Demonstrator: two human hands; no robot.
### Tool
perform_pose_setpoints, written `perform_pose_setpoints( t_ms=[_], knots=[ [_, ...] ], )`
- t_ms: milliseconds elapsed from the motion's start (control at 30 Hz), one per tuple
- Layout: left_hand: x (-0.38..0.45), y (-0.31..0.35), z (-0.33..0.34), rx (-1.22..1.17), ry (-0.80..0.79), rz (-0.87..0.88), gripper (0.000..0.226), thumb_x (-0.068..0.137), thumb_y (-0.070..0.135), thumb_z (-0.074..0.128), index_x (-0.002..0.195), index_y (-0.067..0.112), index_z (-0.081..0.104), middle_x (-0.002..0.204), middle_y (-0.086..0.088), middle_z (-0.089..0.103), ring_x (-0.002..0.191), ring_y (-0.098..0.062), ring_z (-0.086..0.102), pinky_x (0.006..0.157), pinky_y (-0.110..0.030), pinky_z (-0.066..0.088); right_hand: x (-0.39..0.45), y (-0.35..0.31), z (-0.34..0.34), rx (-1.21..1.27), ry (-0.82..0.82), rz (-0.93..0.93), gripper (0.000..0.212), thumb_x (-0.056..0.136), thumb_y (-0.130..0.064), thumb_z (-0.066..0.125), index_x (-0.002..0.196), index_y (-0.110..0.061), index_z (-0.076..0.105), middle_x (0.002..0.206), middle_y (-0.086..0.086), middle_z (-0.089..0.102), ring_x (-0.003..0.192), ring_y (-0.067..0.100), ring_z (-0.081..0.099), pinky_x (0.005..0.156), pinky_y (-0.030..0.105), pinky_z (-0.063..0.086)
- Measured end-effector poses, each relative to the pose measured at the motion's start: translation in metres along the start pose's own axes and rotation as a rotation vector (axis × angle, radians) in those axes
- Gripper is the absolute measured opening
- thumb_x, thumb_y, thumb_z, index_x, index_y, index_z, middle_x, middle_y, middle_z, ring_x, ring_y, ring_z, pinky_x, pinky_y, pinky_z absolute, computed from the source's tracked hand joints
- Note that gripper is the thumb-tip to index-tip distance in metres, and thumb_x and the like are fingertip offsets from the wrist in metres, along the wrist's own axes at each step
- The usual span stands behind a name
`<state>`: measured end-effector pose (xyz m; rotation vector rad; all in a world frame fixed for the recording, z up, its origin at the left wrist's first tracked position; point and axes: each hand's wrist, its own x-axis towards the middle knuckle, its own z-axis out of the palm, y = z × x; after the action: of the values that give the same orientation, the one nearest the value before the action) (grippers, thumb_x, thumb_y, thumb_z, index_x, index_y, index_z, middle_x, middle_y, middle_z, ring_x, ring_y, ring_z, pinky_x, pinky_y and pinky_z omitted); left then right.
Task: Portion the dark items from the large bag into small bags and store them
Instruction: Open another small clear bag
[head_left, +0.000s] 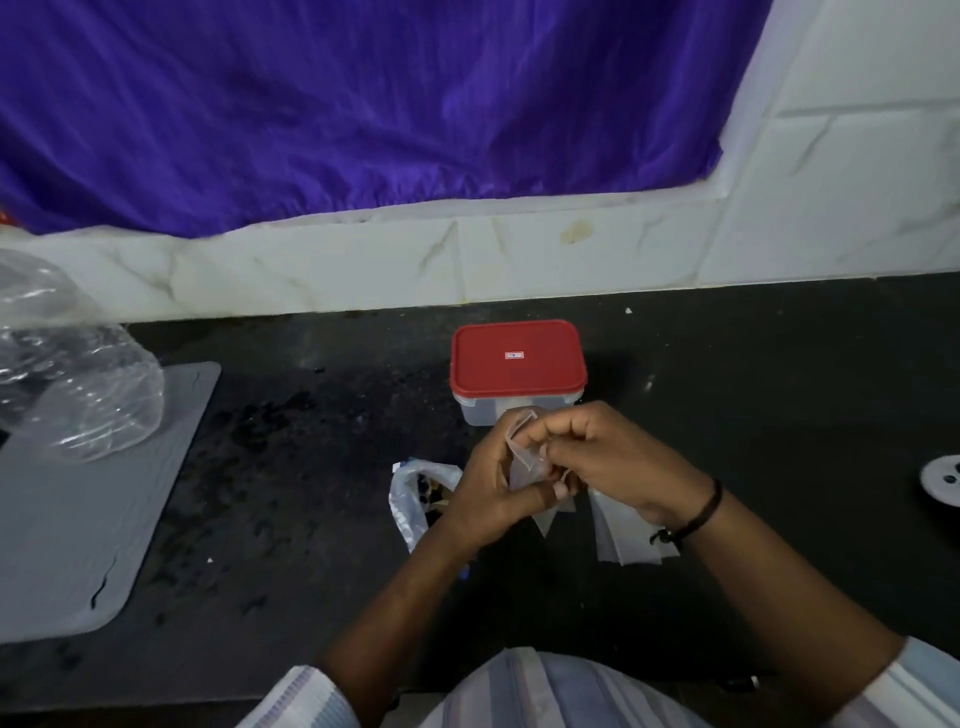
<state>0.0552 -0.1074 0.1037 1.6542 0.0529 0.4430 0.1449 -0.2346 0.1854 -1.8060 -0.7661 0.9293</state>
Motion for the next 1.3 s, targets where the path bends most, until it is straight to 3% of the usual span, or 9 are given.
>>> perform_pose_setpoints(
  t_ms=[100, 233, 400, 500, 633, 800, 1000, 1167, 1300],
  knots=[
    [-0.005, 0.002, -0.004, 0.004, 0.03, 0.0, 0.05, 0.076, 0.016, 0.075, 0.119, 0.004, 0.052, 0.104, -0.01, 0.063, 0.096, -0.024, 0.063, 0.082, -0.047, 0.053, 0.005, -0.008, 0.003, -0.141, -0.052, -0.011, 0.025, 0.094, -0.007, 0.053, 0.096, -0.015, 0.076, 0.085, 0.004, 0.074, 0.074, 0.012, 0.068, 0.065, 0.023, 0.055],
    [-0.012, 0.002, -0.011, 0.178, 0.053, 0.004, 0.044, 0.074, 0.019, 0.076, 0.109, 0.007, 0.053, 0.095, 0.004, 0.064, 0.085, -0.011, 0.063, 0.074, -0.029, 0.05, 0.015, -0.013, 0.009, -0.502, -0.054, -0.084, 0.016, 0.087, -0.017, 0.063, 0.075, -0.009, 0.071, 0.066, 0.001, 0.065, 0.056, 0.008, 0.056, 0.057, 0.023, 0.045],
    [-0.021, -0.003, -0.019, 0.338, 0.056, 0.02, 0.048, 0.072, 0.02, 0.081, 0.111, 0.009, 0.054, 0.099, 0.012, 0.062, 0.089, -0.005, 0.064, 0.075, -0.021, 0.049, 0.024, -0.022, 0.023, -0.754, -0.23, -0.111, 0.019, 0.09, -0.01, 0.058, 0.1, -0.018, 0.073, 0.088, -0.004, 0.069, 0.075, 0.01, 0.065, 0.069, 0.027, 0.055],
    [-0.026, -0.006, -0.023, 0.391, 0.079, 0.012, 0.047, 0.071, 0.024, 0.078, 0.11, 0.016, 0.053, 0.1, 0.013, 0.061, 0.092, -0.005, 0.063, 0.076, -0.025, 0.05, 0.031, -0.026, 0.031, -0.87, -0.256, -0.103, 0.017, 0.091, -0.017, 0.059, 0.1, -0.017, 0.074, 0.089, 0.0, 0.068, 0.078, 0.014, 0.063, 0.073, 0.031, 0.054],
    [-0.029, -0.006, -0.031, 0.42, 0.138, 0.0, 0.044, 0.071, 0.02, 0.075, 0.102, 0.037, 0.048, 0.092, 0.021, 0.059, 0.084, -0.006, 0.063, 0.072, -0.03, 0.051, 0.039, -0.03, 0.039, -0.951, -0.216, -0.122, 0.022, 0.09, -0.034, 0.06, 0.088, -0.016, 0.073, 0.074, -0.001, 0.063, 0.062, 0.009, 0.055, 0.06, 0.029, 0.047],
    [-0.038, -0.008, -0.047, 0.407, 0.147, 0.009, 0.045, 0.074, 0.011, 0.079, 0.11, 0.01, 0.052, 0.096, -0.002, 0.064, 0.085, -0.015, 0.066, 0.072, -0.038, 0.055, 0.049, -0.033, 0.054, -0.997, -0.37, -0.14, 0.016, 0.094, -0.022, 0.052, 0.093, -0.021, 0.068, 0.073, -0.009, 0.051, 0.065, 0.006, 0.049, 0.059, 0.022, 0.037],
    [-0.048, -0.011, -0.059, 0.474, 0.155, -0.01, 0.041, 0.075, 0.013, 0.078, 0.106, 0.012, 0.051, 0.094, 0.001, 0.065, 0.084, -0.014, 0.066, 0.069, -0.04, 0.055, 0.058, -0.039, 0.062, -0.961, -0.504, -0.125, 0.032, 0.095, -0.01, 0.045, 0.07, -0.028, 0.053, 0.075, -0.006, 0.055, 0.072, 0.011, 0.053, 0.067, 0.025, 0.043],
    [-0.05, -0.01, -0.065, 0.519, 0.147, -0.038, 0.042, 0.075, 0.016, 0.079, 0.105, 0.016, 0.05, 0.093, 0.008, 0.063, 0.082, -0.011, 0.065, 0.067, -0.037, 0.055, 0.062, -0.038, 0.067, -0.901, -0.431, -0.173, 0.024, 0.093, -0.015, 0.057, 0.072, -0.026, 0.058, 0.072, -0.008, 0.058, 0.067, 0.008, 0.056, 0.061, 0.021, 0.042],
    [-0.05, -0.008, -0.07, 0.546, 0.127, -0.042, 0.045, 0.074, 0.021, 0.08, 0.107, 0.02, 0.048, 0.093, 0.009, 0.062, 0.081, -0.01, 0.064, 0.064, -0.034, 0.055, 0.065, -0.037, 0.068, -0.944, -0.504, -0.163, 0.028, 0.091, -0.009, 0.054, 0.071, -0.027, 0.057, 0.075, -0.006, 0.057, 0.073, 0.015, 0.059, 0.069, 0.03, 0.049]
  ],
)
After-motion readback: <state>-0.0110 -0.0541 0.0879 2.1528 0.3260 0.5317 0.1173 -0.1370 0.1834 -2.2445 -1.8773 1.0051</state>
